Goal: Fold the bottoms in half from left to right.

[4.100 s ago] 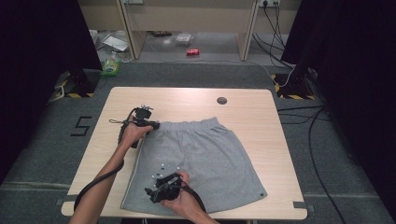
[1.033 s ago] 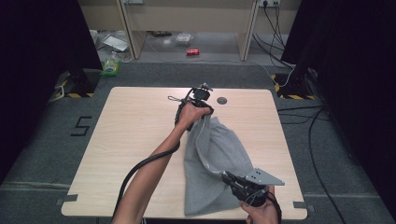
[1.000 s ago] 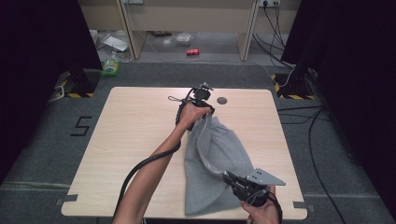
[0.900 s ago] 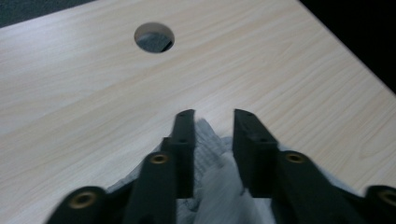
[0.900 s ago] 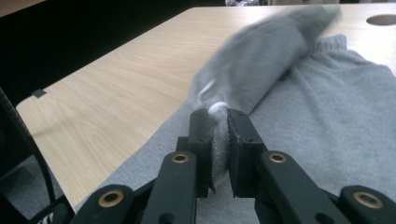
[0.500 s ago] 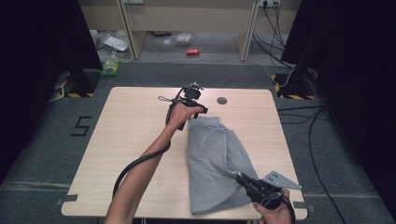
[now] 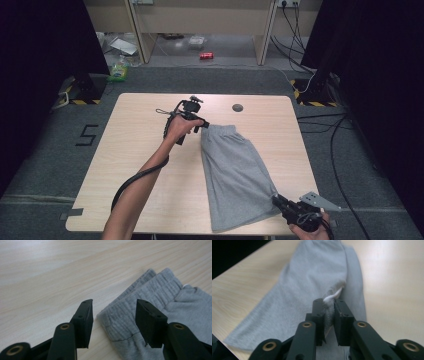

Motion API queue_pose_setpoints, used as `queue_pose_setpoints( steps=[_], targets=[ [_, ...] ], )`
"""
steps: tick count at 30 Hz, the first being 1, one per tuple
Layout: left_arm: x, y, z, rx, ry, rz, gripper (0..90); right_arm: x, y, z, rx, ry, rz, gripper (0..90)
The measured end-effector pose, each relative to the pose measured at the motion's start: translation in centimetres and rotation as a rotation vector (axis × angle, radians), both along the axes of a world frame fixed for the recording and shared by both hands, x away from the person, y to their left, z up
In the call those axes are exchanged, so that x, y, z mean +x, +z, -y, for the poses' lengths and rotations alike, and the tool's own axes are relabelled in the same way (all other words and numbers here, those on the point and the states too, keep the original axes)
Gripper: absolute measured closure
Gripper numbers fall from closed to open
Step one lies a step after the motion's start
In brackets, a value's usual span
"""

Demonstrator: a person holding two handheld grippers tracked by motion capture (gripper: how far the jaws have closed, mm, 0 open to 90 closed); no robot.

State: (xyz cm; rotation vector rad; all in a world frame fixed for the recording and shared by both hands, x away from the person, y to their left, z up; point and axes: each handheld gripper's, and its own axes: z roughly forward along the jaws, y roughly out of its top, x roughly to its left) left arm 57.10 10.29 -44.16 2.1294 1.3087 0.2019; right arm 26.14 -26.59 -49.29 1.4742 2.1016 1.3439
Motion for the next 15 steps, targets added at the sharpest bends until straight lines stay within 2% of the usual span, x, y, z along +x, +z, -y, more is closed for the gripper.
queue_pose_setpoints(
  steps=[2, 3, 4, 5, 8, 10, 11, 12, 13, 14, 15],
  targets=[
    [0.0, -0.2, -0.6, -0.010, 0.011, -0.003, 45.3, 0.1, 0.2, -0.1, 0.006, -0.037, -0.002, 61.4],
    [0.0, -0.3, -0.9, -0.016, 0.016, -0.005, 45.3, 0.1, 0.2, -0.1, 0.006, -0.037, -0.002, 61.4],
    [0.0, -0.3, -1.2, -0.020, 0.021, -0.006, 43.8, 0.5, 1.1, -0.1, -0.014, -0.050, 0.043, 55.4],
    [-0.1, -0.4, -1.4, -0.022, 0.023, -0.007, 42.8, 0.7, 1.5, -0.2, -0.021, -0.054, 0.062, 53.0],
    [-0.2, -0.8, -2.0, -0.036, 0.027, -0.012, 41.9, 2.2, 2.7, -0.8, -0.020, -0.050, 0.088, 49.9],
    [-0.4, -1.2, -2.2, -0.035, 0.030, -0.020, 40.5, 3.8, 3.4, -1.4, -0.050, -0.031, 0.089, 48.8],
    [-0.4, -1.2, -2.2, -0.035, 0.030, -0.020, 39.4, 3.8, 3.4, -1.4, -0.050, -0.031, 0.089, 48.8],
    [-0.8, -1.7, -2.0, -0.025, -0.003, -0.037, 38.5, 5.7, 3.8, -2.2, -0.071, -0.018, 0.084, 48.7],
    [-0.8, -1.7, -2.0, -0.025, -0.003, -0.037, 38.5, 6.8, 4.0, -2.7, -0.088, -0.006, 0.070, 48.4],
    [-1.1, -1.9, -1.9, -0.025, -0.017, -0.035, 38.0, 6.8, 4.0, -2.7, -0.088, -0.006, 0.070, 48.4],
    [-1.4, -2.1, -1.9, -0.033, -0.025, -0.034, 37.5, 9.1, 3.9, -3.5, -0.101, 0.008, 0.058, 48.7]
  ],
)
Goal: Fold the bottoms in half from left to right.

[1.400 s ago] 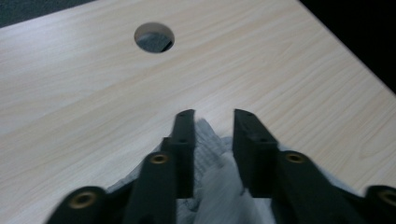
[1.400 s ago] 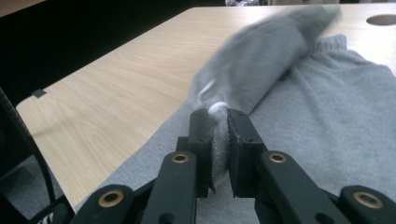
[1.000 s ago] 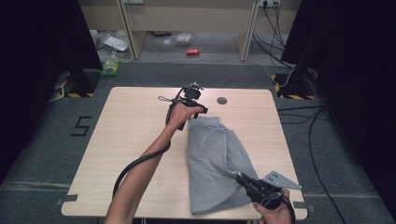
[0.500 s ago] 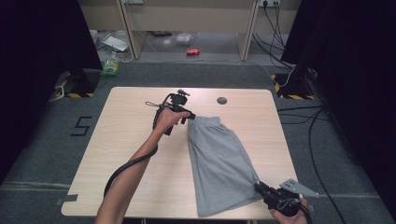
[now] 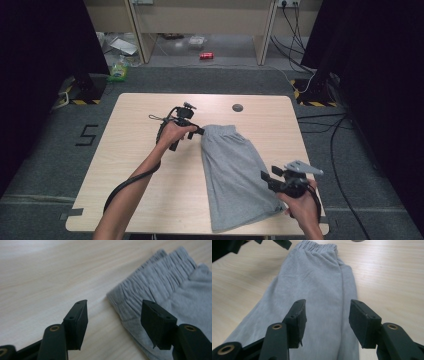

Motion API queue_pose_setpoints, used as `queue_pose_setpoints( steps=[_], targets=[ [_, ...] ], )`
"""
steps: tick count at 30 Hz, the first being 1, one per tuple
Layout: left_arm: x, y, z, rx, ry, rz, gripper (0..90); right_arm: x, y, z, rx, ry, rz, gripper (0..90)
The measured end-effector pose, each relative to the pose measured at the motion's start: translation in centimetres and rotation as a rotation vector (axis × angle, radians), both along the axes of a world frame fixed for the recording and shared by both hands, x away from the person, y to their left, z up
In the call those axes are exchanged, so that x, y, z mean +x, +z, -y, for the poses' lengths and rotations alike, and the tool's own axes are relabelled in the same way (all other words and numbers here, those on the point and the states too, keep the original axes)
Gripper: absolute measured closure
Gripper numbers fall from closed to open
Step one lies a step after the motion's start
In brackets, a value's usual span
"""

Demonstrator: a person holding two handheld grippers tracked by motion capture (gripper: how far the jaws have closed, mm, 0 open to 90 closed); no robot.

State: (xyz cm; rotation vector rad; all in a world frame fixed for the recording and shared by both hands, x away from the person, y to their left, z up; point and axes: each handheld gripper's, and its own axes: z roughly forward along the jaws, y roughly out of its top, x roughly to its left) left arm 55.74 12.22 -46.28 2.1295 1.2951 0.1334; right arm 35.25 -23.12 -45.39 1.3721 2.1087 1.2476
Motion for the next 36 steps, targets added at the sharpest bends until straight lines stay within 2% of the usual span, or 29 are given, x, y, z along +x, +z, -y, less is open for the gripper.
queue_pose_setpoints(
  steps=[3, 4, 5, 7, 8, 10, 12, 13, 16, 17, 20, 21, 26, 30, 31, 32, 33, 34, 35, 36],
  targets=[
    [-0.6, -0.6, 0.0, -0.007, -0.012, -0.004, 35.1, 3.1, -0.5, -0.9, 0.001, 0.005, -0.035, 49.5],
    [-0.8, -0.9, 0.0, 0.002, -0.023, -0.009, 35.1, 3.1, -0.5, -0.9, 0.001, 0.005, -0.035, 49.5],
    [-0.9, -1.0, 0.1, 0.002, -0.025, -0.010, 34.9, 5.0, -1.1, -1.4, -0.024, 0.003, -0.054, 50.2],
    [-1.0, -1.3, 0.0, -0.009, -0.021, -0.008, 34.9, 6.6, -1.9, -2.0, -0.031, 0.004, -0.076, 50.5],
    [-1.0, -1.4, 0.0, -0.016, -0.020, -0.008, 34.9, 6.6, -1.9, -2.0, -0.031, 0.004, -0.076, 50.5],
    [-1.1, -1.5, -0.1, -0.025, -0.016, -0.012, 34.9, 7.9, -2.4, -2.7, -0.061, 0.016, -0.082, 51.1],
    [-1.2, -1.7, -0.1, -0.033, -0.011, -0.012, 34.9, 8.4, -2.4, -2.8, -0.060, 0.011, -0.087, 51.5],
    [-1.3, -1.8, -0.1, -0.036, -0.015, -0.010, 35.3, 9.3, -2.6, -3.1, -0.064, 0.024, -0.094, 52.3],
    [-1.3, -1.9, 0.0, -0.036, -0.017, -0.012, 35.5, 10.3, -2.7, -3.4, -0.073, 0.021, -0.096, 52.7],
    [-1.3, -2.1, 0.0, -0.034, -0.017, -0.012, 35.6, 11.3, -2.9, -3.9, -0.066, 0.027, -0.097, 53.2],
    [-1.3, -2.3, 0.1, -0.040, -0.015, -0.014, 35.6, 12.0, -3.0, -4.3, -0.071, 0.028, -0.098, 53.6],
    [-1.4, -2.3, 0.1, -0.041, -0.014, -0.013, 35.9, 12.9, -3.2, -4.9, -0.084, 0.026, -0.097, 53.6],
    [-1.5, -2.5, 0.0, -0.044, -0.016, -0.013, 36.0, 14.4, -3.5, -6.0, -0.101, 0.032, -0.084, 52.5],
    [-1.5, -2.6, 0.0, -0.049, -0.016, -0.012, 36.0, 15.2, -4.0, -6.5, -0.117, 0.035, -0.100, 54.1],
    [-1.5, -2.7, 0.0, -0.049, -0.016, -0.011, 35.9, 15.6, -4.4, -6.5, -0.122, 0.041, -0.106, 66.9],
    [-1.6, -2.7, 0.0, -0.050, -0.016, -0.010, 35.9, 15.7, -4.5, -6.6, -0.125, 0.045, -0.101, 73.7],
    [-1.6, -2.7, 0.0, -0.051, -0.016, -0.010, 35.9, 15.7, -4.5, -6.6, -0.125, 0.045, -0.101, 73.7],
    [-1.6, -2.6, -0.1, -0.052, -0.017, -0.009, 35.5, 15.8, -4.5, -6.6, -0.111, 0.041, -0.080, 82.6],
    [-1.6, -2.6, -0.1, -0.049, -0.018, -0.007, 35.5, 15.8, -4.5, -6.6, -0.111, 0.041, -0.080, 82.6],
    [-1.6, -2.6, -0.1, -0.050, -0.018, -0.005, 35.3, 15.7, -4.0, -6.5, -0.108, 0.039, -0.056, 85.5]
  ],
)
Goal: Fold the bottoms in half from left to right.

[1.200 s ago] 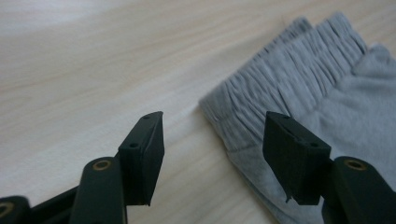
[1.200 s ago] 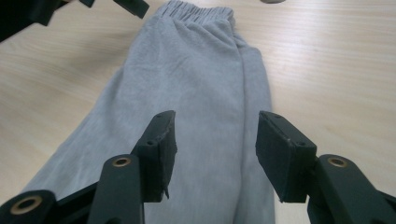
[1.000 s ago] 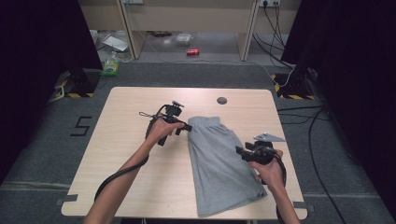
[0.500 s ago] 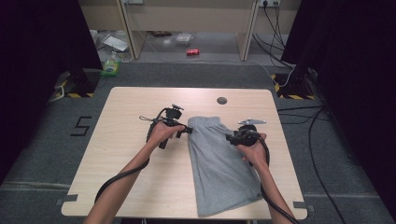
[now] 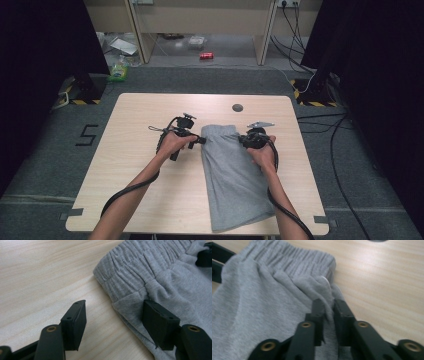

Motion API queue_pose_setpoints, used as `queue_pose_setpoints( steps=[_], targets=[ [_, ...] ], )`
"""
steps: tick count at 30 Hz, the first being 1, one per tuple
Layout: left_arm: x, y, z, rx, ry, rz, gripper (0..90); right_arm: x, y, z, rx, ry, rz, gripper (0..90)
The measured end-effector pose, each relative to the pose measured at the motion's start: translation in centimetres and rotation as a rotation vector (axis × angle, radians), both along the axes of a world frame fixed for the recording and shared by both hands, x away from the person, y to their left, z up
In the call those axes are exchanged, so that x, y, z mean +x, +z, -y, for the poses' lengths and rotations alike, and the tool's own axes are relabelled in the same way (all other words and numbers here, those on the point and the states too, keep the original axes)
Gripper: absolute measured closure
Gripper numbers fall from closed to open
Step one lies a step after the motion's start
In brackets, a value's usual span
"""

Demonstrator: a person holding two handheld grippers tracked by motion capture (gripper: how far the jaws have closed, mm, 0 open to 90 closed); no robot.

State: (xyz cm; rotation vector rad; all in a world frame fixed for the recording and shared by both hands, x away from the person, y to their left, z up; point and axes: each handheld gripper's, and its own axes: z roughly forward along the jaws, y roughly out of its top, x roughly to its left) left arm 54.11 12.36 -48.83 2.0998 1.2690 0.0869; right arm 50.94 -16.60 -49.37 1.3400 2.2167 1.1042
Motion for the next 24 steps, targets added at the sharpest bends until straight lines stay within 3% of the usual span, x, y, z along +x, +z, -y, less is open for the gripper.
queue_pose_setpoints(
  steps=[6, 7, 8, 10, 12, 15, 16, 18, 19, 20, 21, 22, 23, 24],
  targets=[
    [0.0, 0.4, -0.3, -0.011, 0.015, 0.016, 35.0, 0.0, 2.5, 0.8, -0.004, -0.017, 0.059, 86.3],
    [0.0, 0.5, -0.2, -0.015, 0.017, 0.017, 34.9, 0.5, 3.1, 1.4, -0.042, -0.037, 0.066, 86.2],
    [0.0, 0.5, -0.1, -0.014, 0.014, 0.017, 34.9, 0.5, 3.1, 1.4, -0.042, -0.037, 0.066, 86.2],
    [-0.1, 0.4, 0.3, -0.016, 0.011, 0.016, 34.9, 1.3, 2.2, 2.1, -0.101, -0.057, 0.010, 83.1],
    [-0.1, 0.3, 0.7, -0.013, 0.002, 0.015, 34.9, 1.5, 1.3, 2.4, -0.109, -0.079, -0.015, 73.8],
    [-0.2, 0.2, 1.1, -0.012, -0.007, 0.015, 35.0, 0.7, 1.3, 2.7, -0.053, -0.098, -0.027, 60.6],
    [-0.2, 0.2, 1.2, -0.013, -0.008, 0.014, 35.0, 0.7, 1.3, 2.7, -0.053, -0.098, -0.027, 60.6],
    [-0.3, 0.0, 1.3, -0.012, -0.008, 0.013, 35.0, -0.9, 2.2, 3.1, -0.047, -0.075, -0.006, 54.8],
    [-0.3, -0.1, 1.4, -0.011, -0.007, 0.012, 35.0, -0.9, 2.2, 3.1, -0.047, -0.075, -0.006, 54.8],
    [-0.4, -0.2, 1.5, -0.009, -0.006, 0.012, 35.0, -2.6, 2.6, 3.4, -0.057, -0.060, 0.003, 52.1],
    [-0.4, -0.2, 1.5, -0.009, -0.004, 0.012, 35.0, -2.6, 2.6, 3.4, -0.057, -0.060, 0.003, 52.1],
    [-0.4, -0.4, 1.6, -0.005, -0.002, 0.014, 35.1, -4.5, 2.9, 3.7, -0.076, -0.033, 0.016, 50.0],
    [-0.4, -0.5, 1.7, -0.002, 0.002, 0.017, 35.1, -4.5, 2.9, 3.7, -0.076, -0.033, 0.016, 50.0],
    [-0.3, -0.7, 1.8, 0.004, 0.006, 0.021, 35.3, -5.5, 2.9, 3.9, -0.083, -0.027, 0.024, 49.9]
  ],
)
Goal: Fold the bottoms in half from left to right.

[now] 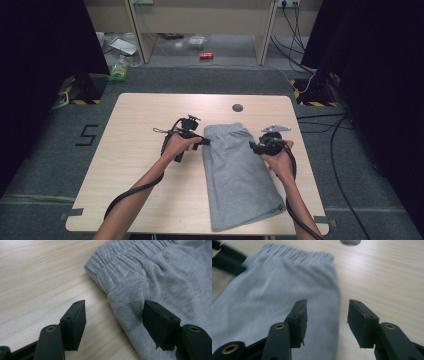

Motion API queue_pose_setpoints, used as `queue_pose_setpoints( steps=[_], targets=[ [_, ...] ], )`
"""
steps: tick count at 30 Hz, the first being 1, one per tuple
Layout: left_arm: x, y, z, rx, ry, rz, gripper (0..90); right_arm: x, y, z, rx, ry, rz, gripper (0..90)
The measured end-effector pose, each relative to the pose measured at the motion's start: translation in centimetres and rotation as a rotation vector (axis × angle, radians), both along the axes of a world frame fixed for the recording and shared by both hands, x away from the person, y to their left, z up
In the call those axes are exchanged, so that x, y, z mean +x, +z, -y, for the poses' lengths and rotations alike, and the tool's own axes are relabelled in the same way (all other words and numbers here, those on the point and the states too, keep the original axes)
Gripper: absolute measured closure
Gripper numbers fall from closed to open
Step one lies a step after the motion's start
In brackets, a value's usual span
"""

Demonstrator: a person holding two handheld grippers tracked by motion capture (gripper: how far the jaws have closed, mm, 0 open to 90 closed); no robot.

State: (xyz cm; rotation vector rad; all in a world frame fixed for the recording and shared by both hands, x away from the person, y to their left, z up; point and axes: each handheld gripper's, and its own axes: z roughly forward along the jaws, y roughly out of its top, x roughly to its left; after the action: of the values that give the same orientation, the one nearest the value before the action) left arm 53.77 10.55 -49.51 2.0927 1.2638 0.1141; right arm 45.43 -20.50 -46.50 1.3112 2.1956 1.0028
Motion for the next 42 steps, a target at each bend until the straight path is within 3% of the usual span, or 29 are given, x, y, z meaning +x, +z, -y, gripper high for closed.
queue_pose_setpoints(
  steps=[1, 2, 4, 5, 7, 8, 10, 11, 13, 15, 17, 18, 19, 21, 24, 25, 26, 27, 28, 30, 31, 32, 33, 36, 40, 41, 42],
  targets=[
    [0.0, -0.1, 0.1, 0.005, 0.001, 0.011, 36.4, -1.9, 0.0, 0.3, -0.054, 0.024, -0.008, 47.7],
    [0.0, -0.1, 0.3, 0.015, 0.005, 0.021, 36.5, -2.8, 0.1, 0.5, -0.076, 0.031, -0.015, 47.7],
    [-0.1, -0.2, 0.7, 0.070, 0.000, 0.063, 36.6, -4.4, 0.2, 1.1, -0.056, 0.025, -0.004, 47.6],
    [-0.2, -0.3, 0.9, 0.122, -0.014, 0.094, 36.5, -5.6, 0.1, 1.5, -0.044, 0.025, -0.014, 47.1],
    [-0.1, -0.3, 1.1, 0.158, -0.022, 0.114, 35.3, -7.6, -0.5, 2.2, -0.052, 0.014, -0.011, 46.6],
    [0.0, -0.3, 1.1, 0.161, -0.017, 0.112, 35.3, -7.6, -0.5, 2.2, -0.052, 0.014, -0.011, 46.6],
    [0.2, -0.4, 1.1, 0.161, -0.006, 0.112, 33.8, -10.0, -1.4, 3.2, -0.083, 0.011, -0.051, 45.5],
    [0.3, -0.4, 1.1, 0.162, 0.001, 0.110, 33.7, -10.0, -1.4, 3.2, -0.083, 0.011, -0.051, 45.5],
    [0.3, -0.4, 1.2, 0.169, 0.002, 0.112, 33.5, -11.7, -1.5, 4.1, -0.092, -0.017, -0.046, 45.7],
    [0.3, -0.4, 1.2, 0.171, 0.007, 0.114, 32.0, -13.7, -2.2, 5.0, -0.149, -0.035, -0.056, 47.6],
    [0.5, -0.4, 1.2, 0.172, 0.012, 0.112, 31.6, -14.7, -2.8, 5.6, -0.197, -0.036, -0.061, 49.4],
    [0.4, -0.4, 1.2, 0.173, 0.013, 0.115, 31.4, -15.2, -3.1, 5.9, -0.185, -0.059, -0.054, 49.8],
    [0.4, -0.4, 1.2, 0.173, 0.013, 0.115, 31.4, -15.5, -3.2, 6.4, -0.168, -0.085, -0.053, 50.7],
    [0.3, -0.5, 1.1, 0.168, 0.016, 0.121, 31.4, -15.9, -3.3, 7.1, -0.220, -0.136, -0.044, 51.4],
    [0.4, -0.5, 1.1, 0.167, 0.017, 0.124, 30.4, -16.3, -3.3, 7.6, -0.222, -0.165, -0.044, 50.5],
    [0.4, -0.5, 1.1, 0.169, 0.018, 0.124, 30.2, -16.7, -2.9, 7.7, -0.222, -0.185, -0.009, 48.7],
    [0.4, -0.5, 1.2, 0.173, 0.017, 0.123, 30.2, -16.7, -2.9, 7.7, -0.222, -0.185, -0.009, 48.7],
    [0.4, -0.5, 1.2, 0.174, 0.016, 0.119, 30.2, -16.9, -2.5, 7.6, -0.188, -0.180, 0.017, 47.9],
    [0.4, -0.5, 1.2, 0.175, 0.017, 0.117, 29.8, -17.0, -1.5, 6.6, -0.164, -0.154, 0.070, 46.0],
    [0.4, -0.5, 1.2, 0.175, 0.019, 0.120, 29.3, -16.8, -0.8, 5.1, -0.124, -0.086, 0.086, 44.6],
    [0.4, -0.5, 1.2, 0.174, 0.018, 0.121, 29.3, -16.8, -0.8, 5.1, -0.124, -0.086, 0.086, 44.6],
    [0.5, -0.5, 1.1, 0.173, 0.017, 0.122, 28.9, -16.4, -0.7, 3.5, -0.056, -0.012, 0.076, 43.5],
    [0.5, -0.5, 1.1, 0.173, 0.017, 0.122, 28.9, -16.4, -0.7, 3.5, -0.056, -0.012, 0.076, 43.5],
    [0.5, -0.5, 1.1, 0.175, 0.021, 0.124, 28.1, -15.7, -1.1, 0.9, 0.000, 0.065, 0.054, 41.9],
    [0.6, -0.5, 1.1, 0.175, 0.010, 0.121, 28.2, -15.4, -1.4, -1.0, 0.018, 0.110, 0.041, 41.4],
    [0.7, -0.5, 1.0, 0.174, 0.008, 0.119, 28.2, -15.4, -1.6, -2.5, 0.011, 0.146, 0.035, 41.2],
    [0.7, -0.5, 1.0, 0.176, 0.008, 0.116, 28.2, -15.4, -1.6, -2.5, 0.011, 0.146, 0.035, 41.2]
  ],
)
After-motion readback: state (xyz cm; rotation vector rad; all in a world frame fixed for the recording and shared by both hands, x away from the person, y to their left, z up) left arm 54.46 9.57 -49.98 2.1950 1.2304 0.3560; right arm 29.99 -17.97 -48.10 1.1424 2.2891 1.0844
